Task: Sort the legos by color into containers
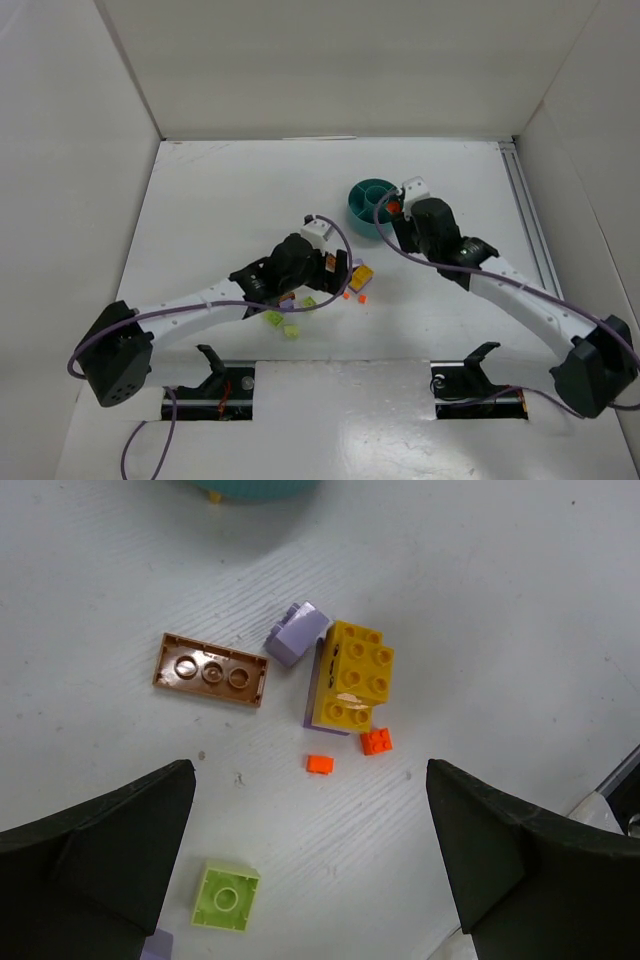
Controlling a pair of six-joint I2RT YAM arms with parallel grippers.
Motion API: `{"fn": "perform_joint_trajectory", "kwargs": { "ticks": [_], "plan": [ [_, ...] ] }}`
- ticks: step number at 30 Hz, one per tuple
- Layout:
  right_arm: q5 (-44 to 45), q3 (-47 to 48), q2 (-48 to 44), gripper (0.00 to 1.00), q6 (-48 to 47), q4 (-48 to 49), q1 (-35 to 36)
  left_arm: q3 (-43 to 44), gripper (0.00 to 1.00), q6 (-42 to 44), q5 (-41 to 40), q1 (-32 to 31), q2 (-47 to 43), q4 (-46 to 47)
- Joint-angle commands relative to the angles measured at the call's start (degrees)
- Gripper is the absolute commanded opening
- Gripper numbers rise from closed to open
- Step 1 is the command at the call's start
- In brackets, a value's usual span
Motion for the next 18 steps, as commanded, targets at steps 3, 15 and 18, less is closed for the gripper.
{"fn": "perform_joint_trajectory", "kwargs": {
  "ticks": [3, 15, 18],
  "plan": [
    [-6.2, -9.1, -10.3, 0.61, 0.3, -0.7, 0.5, 3.1, 1.0, 2.4, -6.8, -7.6, 1.7, 1.2],
    [-9.8, -17.3, -25.2, 0.67, 0.4, -4.6, -2.4, 21.4, 0.9, 1.8, -19.4, -12.0, 28.0, -6.1],
    [-11.7, -18.3, -24.7, 0.67, -0.7, -3.9, -3.0, 24.8, 0.79, 1.8, -20.7, -12.0, 31.8, -6.6]
  ]
}}
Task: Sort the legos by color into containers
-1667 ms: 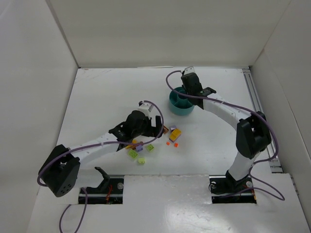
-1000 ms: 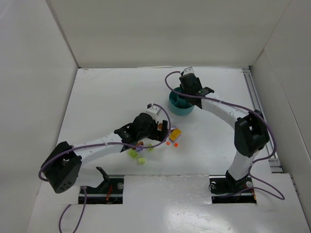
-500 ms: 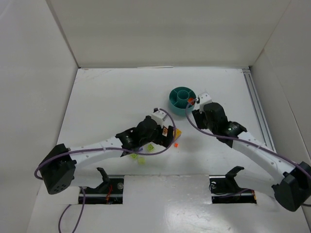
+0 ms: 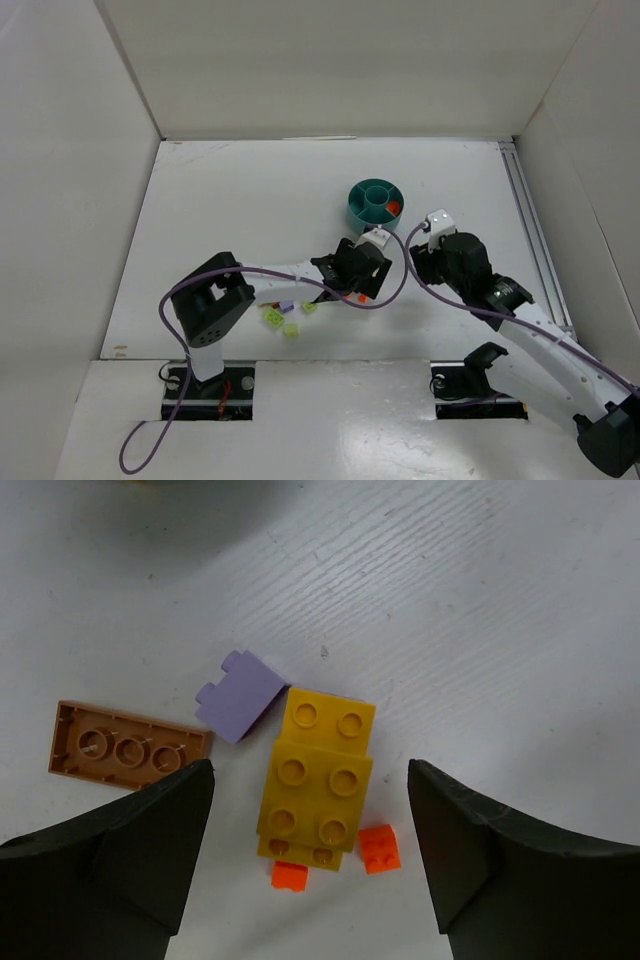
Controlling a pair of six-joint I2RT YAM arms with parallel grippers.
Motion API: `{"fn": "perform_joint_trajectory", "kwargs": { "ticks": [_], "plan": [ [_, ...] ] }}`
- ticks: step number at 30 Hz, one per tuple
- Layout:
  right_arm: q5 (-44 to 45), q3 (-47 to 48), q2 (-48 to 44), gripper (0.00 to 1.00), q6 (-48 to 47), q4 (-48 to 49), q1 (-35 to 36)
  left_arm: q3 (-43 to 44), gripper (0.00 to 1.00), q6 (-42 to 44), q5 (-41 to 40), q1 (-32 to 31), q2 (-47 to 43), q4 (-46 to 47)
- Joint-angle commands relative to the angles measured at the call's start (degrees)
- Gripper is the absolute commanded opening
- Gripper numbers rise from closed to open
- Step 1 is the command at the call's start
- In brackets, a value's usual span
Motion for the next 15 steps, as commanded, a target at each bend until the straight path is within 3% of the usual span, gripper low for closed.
{"fn": "perform_joint_trajectory", "kwargs": {
  "ticks": [1, 6, 7, 9, 10, 15],
  "plan": [
    [-4.1, -1.0, 0.5, 0.67, -0.8, 0.9, -0.7, 5.2, 0.74, -0.1, -3.8, 0.0, 2.0, -2.4],
    [-6.4, -1.5, 1.1, 0.67, -1.4, 2.0, -1.3, 5.9, 0.49, -0.1, -1.7, 0.0, 2.7, -1.8],
    [-6.4, -1.5, 1.1, 0.67, -1.4, 2.5, -1.3, 5.4, 0.33, -0.1, -1.0, 0.0, 2.1, -1.8],
    [-6.4, -1.5, 1.6, 0.67, -1.9, 2.5, -1.3, 4.6, 0.21, -0.1, 0.1, 0.0, 2.1, -0.8],
    [-6.4, -1.5, 1.6, 0.67, -1.9, 2.5, -1.8, 4.6, 0.1, -0.8, 0.1, 0.0, 1.5, -0.8],
    [-7.6, -1.5, 0.3, 0.67, -1.9, 1.9, -1.8, 2.9, 0.0, -1.3, 2.4, 0.0, -3.4, 1.0]
  ]
}}
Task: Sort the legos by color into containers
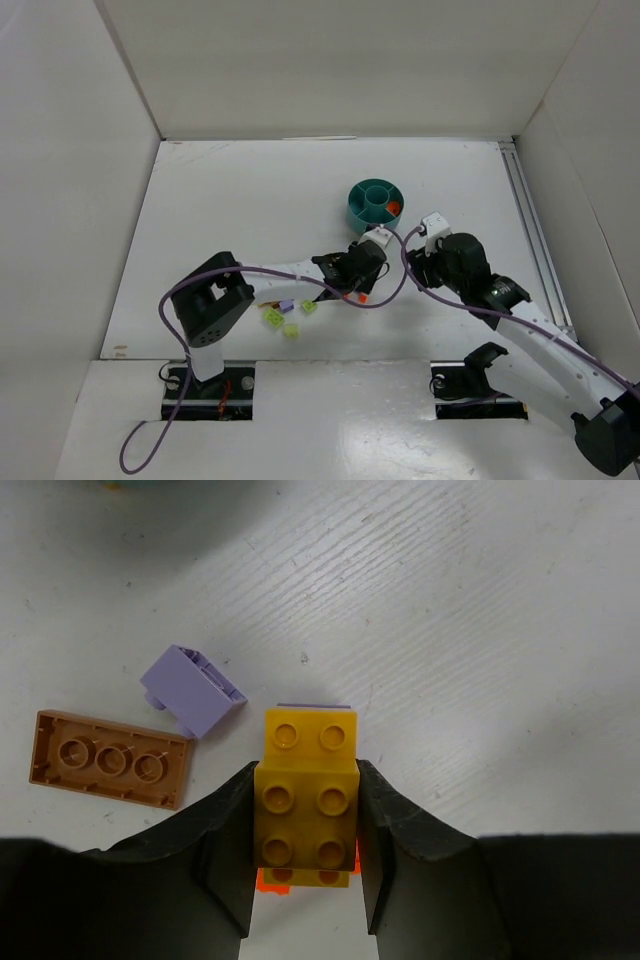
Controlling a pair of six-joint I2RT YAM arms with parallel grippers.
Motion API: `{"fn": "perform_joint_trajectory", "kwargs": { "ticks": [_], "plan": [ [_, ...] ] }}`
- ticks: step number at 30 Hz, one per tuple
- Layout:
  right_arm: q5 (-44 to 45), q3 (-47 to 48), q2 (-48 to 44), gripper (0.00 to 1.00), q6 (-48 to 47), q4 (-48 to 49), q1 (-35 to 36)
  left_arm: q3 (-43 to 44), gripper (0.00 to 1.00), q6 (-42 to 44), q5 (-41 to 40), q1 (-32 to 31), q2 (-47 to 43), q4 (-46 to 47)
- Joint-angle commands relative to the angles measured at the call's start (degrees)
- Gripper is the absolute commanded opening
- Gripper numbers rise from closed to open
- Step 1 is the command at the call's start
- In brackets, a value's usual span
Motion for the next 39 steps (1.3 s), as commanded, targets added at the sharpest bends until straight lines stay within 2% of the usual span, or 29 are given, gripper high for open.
{"fn": "perform_joint_trajectory", "kwargs": {
  "ticks": [1, 2, 7, 10, 11, 14, 18, 24, 28, 31, 39],
  "plan": [
    [-2.6, 0.2, -2.5, 0.67, -0.5, 1.3, -0.3, -0.9, 0.0, 0.2, 1.5, -0.1, -9.0, 3.7],
    [-3.2, 0.2, -2.5, 0.67, -1.3, 1.3, -0.3, -1.0, 0.0, 0.2, 2.3, -0.1, -9.0, 3.7],
    [-10.0, 0.2, -4.9, 0.68, -6.1, 3.2, -0.3, -6.0, 0.0, 3.8, 8.8, -0.1, -20.0, 10.2],
    [-21.8, -0.4, -6.3, 0.7, -10.3, 8.0, -0.8, -12.2, 0.0, 7.5, 15.4, 2.0, -28.3, 17.4],
    [-30.6, -1.1, -6.3, 0.71, -11.8, 9.9, -0.8, -14.6, 0.0, 9.1, 21.6, 3.4, -30.7, 20.4],
    [-46.2, -1.7, -6.2, 0.71, -15.7, 15.7, -0.8, -24.1, 0.0, 13.4, 30.9, 5.5, -40.1, 31.0],
    [-54.8, -0.4, -5.6, 0.71, -18.4, 16.5, -0.8, -28.4, 0.0, 16.7, 41.0, 7.5, -47.3, 34.6],
    [-62.5, 1.7, -5.4, 0.74, -18.4, 19.6, -0.3, -28.9, 0.0, 19.1, 50.1, 8.0, -48.5, 34.6],
    [-68.7, 3.7, -3.2, 0.74, -17.8, 19.6, -0.3, -28.9, 0.0, 20.3, 52.2, 8.0, -48.5, 35.1],
    [-70.0, 5.2, -2.6, 0.74, -16.4, 19.6, -0.3, -28.3, 0.0, 20.8, 52.2, 8.0, -48.0, 35.1],
    [-68.9, 6.2, -0.7, 0.62, -12.6, 19.6, -0.3, -27.8, 0.0, 20.8, 51.6, 8.0, -47.4, 34.6]
  ]
}}
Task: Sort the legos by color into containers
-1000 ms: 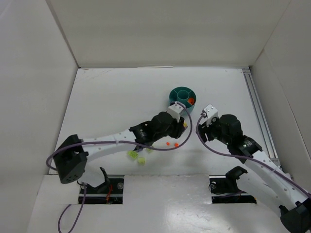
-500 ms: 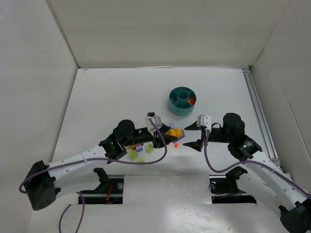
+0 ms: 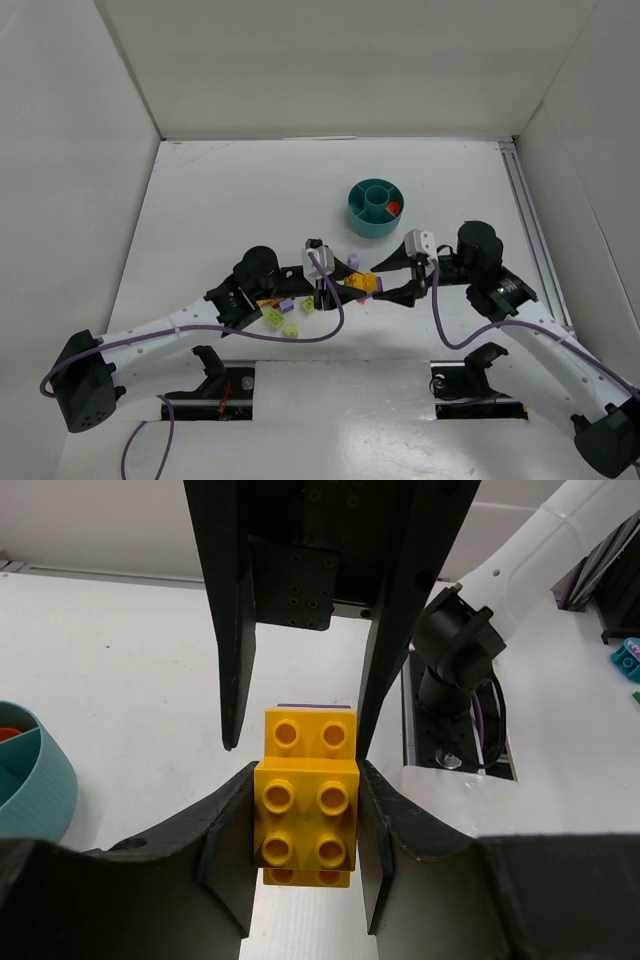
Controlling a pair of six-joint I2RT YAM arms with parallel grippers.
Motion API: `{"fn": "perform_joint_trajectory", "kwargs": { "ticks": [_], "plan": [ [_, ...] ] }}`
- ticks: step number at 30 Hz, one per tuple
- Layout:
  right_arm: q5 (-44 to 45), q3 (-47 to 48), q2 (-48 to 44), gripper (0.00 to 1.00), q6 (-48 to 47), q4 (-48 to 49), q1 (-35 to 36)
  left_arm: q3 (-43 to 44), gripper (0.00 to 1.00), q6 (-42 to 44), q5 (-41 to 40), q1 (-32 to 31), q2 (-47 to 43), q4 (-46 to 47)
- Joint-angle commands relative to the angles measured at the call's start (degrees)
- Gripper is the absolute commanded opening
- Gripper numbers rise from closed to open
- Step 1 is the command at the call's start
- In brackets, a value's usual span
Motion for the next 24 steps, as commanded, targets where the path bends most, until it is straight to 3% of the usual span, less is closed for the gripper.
{"fn": "perform_joint_trajectory", "kwargs": {
  "ticks": [1, 6, 11, 19, 24],
  "plan": [
    [-2.1, 3.1, 1.0, 0.59, 1.5, 2.5, 0.4, 0.9, 0.0, 1.0, 1.4, 0.3, -0.6, 4.0],
    [-2.1, 3.7, 3.0, 0.45, 2.2, 3.0, 0.9, 0.9, 0.0, 1.0, 0.9, 0.3, -0.6, 4.0],
    [-2.7, 4.8, 3.6, 0.44, 2.7, 3.6, 1.5, 0.9, 0.0, 1.0, 0.4, 0.3, -0.6, 4.0],
    [-3.3, 4.8, 4.1, 0.19, 1.5, 4.1, 2.0, 0.3, 0.0, 1.0, -0.7, 0.3, -0.6, 4.6],
    [-1.4, 4.1, 4.1, 0.1, 0.8, 4.1, 2.0, -0.8, 0.0, 1.0, -7.9, 0.3, -4.4, 2.6]
  ]
}}
